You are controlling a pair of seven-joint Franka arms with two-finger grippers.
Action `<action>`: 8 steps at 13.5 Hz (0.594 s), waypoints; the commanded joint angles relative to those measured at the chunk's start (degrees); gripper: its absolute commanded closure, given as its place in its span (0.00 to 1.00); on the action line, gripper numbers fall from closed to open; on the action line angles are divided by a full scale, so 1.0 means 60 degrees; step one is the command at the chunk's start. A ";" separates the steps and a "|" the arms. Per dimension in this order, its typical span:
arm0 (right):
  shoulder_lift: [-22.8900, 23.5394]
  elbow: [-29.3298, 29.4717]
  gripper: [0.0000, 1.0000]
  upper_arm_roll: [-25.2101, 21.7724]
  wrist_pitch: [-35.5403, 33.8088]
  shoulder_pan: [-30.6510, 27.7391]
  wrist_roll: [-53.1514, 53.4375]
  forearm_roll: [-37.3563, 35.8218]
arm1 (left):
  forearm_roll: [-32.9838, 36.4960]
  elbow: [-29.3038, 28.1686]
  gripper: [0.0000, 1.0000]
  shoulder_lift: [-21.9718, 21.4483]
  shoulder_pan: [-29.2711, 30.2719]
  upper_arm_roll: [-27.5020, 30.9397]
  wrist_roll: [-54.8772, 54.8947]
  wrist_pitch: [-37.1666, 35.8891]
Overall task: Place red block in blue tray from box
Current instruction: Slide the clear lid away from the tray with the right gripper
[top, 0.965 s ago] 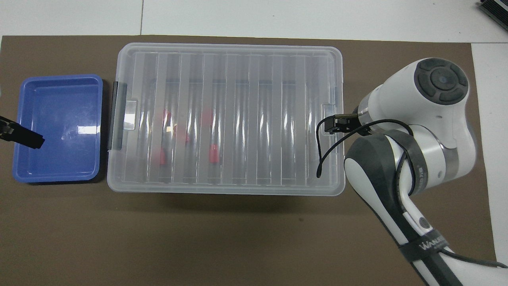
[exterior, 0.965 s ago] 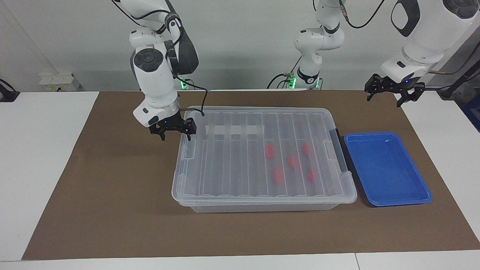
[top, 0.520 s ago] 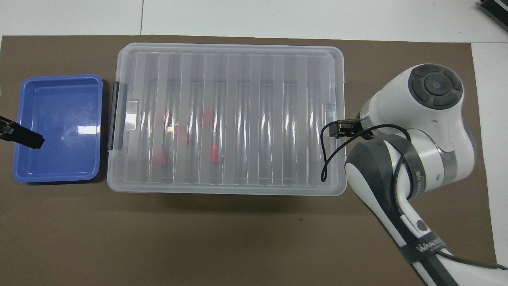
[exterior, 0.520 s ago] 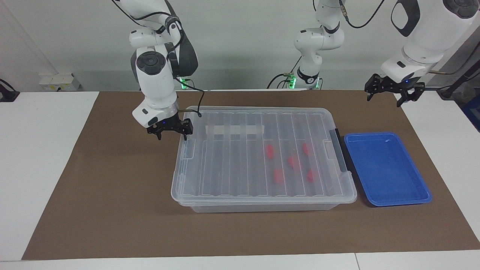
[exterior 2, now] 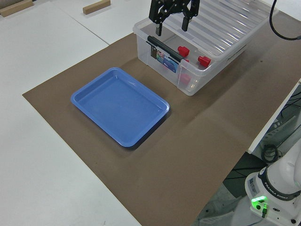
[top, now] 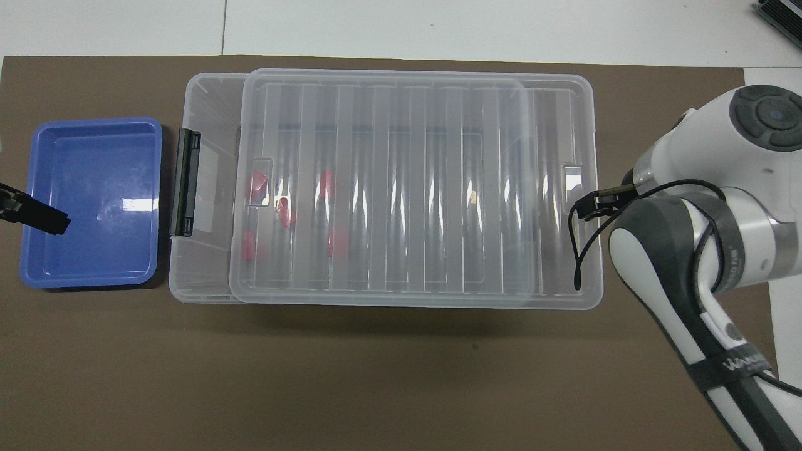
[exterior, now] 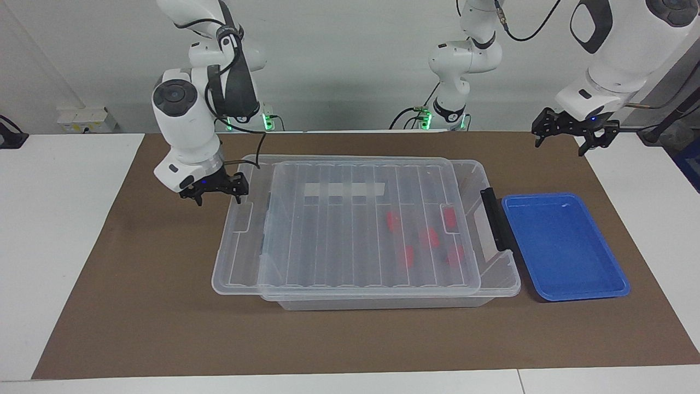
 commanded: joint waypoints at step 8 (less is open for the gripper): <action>-0.0267 -0.0284 0.00 0.0085 -0.0033 -0.1621 -0.3333 -0.0162 | 0.0054 -0.0275 0.00 -0.0252 0.0069 -0.0034 -0.0032 -0.0003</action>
